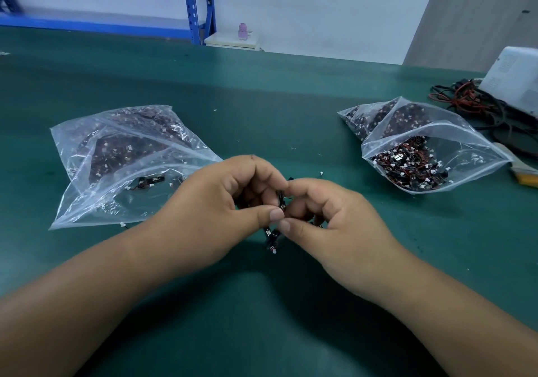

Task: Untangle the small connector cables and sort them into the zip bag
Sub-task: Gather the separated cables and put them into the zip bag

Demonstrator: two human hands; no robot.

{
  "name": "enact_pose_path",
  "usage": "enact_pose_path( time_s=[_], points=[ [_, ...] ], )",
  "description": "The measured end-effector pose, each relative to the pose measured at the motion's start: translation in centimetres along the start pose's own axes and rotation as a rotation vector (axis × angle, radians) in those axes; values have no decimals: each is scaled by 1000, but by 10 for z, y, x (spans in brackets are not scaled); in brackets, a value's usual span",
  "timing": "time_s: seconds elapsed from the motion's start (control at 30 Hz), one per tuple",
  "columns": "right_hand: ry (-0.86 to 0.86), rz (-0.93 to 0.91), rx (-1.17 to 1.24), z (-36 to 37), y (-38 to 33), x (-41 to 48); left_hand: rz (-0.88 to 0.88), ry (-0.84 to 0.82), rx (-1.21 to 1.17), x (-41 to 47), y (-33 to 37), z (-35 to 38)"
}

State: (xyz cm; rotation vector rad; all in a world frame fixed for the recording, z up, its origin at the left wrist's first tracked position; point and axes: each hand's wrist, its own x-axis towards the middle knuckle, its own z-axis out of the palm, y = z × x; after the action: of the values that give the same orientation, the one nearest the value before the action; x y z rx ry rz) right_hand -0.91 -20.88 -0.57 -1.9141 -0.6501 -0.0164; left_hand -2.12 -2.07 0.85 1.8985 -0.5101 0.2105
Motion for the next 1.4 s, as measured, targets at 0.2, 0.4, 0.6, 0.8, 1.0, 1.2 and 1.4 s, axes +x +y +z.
enact_pose_path(
  time_s=[0.2,0.4,0.6,0.8,1.0,1.2,1.4],
  points=[
    [106,-102,-208,-10,-2,3,-36,24,74,0,0,-1],
    [117,-30,-73,-21,5,8,-158,4,297,2,0,-9],
    [281,79,72,-46,17,20,-189,99,495,3,10,-25],
    [311,113,-300,-58,49,21,-259,-29,859,5,1,-31],
    [246,134,-452,-53,55,20,-339,-254,1056,1,-15,-33],
    [-41,214,-422,-45,44,14,-330,-270,1080,1,-16,-33],
    [-167,229,-398,-34,33,13,-315,-290,1122,1,-17,-30]
  ],
)
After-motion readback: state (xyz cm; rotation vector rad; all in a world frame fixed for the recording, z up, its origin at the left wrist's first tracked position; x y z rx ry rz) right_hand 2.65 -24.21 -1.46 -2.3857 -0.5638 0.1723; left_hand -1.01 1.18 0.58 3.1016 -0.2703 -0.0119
